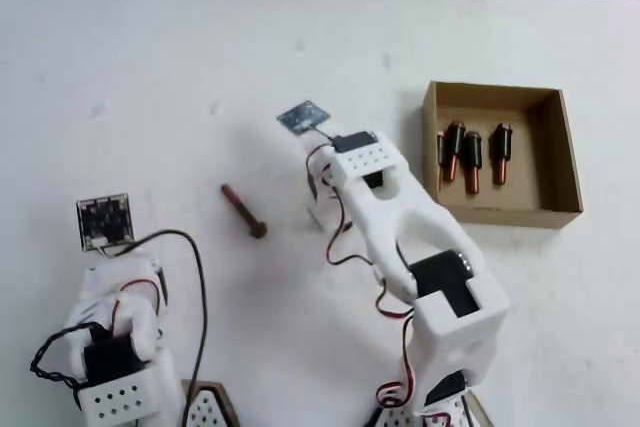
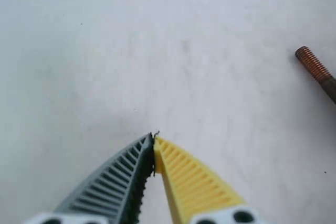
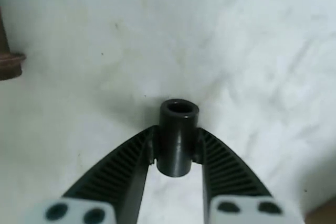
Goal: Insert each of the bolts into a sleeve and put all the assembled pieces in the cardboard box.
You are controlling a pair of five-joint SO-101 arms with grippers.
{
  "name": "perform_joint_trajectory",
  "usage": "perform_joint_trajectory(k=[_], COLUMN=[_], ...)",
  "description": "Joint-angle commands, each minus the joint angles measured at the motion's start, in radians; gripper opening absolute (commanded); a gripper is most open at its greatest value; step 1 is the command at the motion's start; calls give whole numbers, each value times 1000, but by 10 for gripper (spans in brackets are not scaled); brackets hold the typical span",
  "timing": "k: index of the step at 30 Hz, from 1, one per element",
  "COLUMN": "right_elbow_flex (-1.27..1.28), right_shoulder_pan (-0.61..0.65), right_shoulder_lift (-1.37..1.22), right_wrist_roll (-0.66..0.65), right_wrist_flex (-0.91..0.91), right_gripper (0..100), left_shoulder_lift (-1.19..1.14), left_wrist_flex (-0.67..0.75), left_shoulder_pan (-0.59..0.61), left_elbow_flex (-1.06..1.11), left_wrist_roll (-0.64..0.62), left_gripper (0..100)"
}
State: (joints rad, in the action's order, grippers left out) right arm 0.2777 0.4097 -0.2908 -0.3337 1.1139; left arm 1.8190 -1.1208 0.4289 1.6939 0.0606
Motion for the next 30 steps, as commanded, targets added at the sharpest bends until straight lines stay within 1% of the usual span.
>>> perform_joint_trajectory(k=[1,3,6,23,26,28,30], right_elbow_flex=[-5,-5,-6,-38,-38,-37,-35], right_shoulder_pan=[-24,-18,-8,2,19,28,24], right_shoulder_lift=[27,27,25,21,21,21,21], right_wrist_roll=[-40,-75,-107,-114,-121,-166,-183], right_wrist_flex=[-10,-8,-8,-7,-7,-7,-7], right_gripper=[183,189,163,150,104,63,36], left_shoulder_lift=[8,8,8,8,8,8,8], left_wrist_flex=[-6,-6,-6,-6,-6,-6,-6], left_shoulder_pan=[-1,-1,-1,-1,-1,-1,-1], left_elbow_flex=[-2,-2,-2,-2,-2,-2,-2], left_wrist_roll=[11,11,12,12,12,12,12], left_gripper=[24,24,24,24,24,24,24])
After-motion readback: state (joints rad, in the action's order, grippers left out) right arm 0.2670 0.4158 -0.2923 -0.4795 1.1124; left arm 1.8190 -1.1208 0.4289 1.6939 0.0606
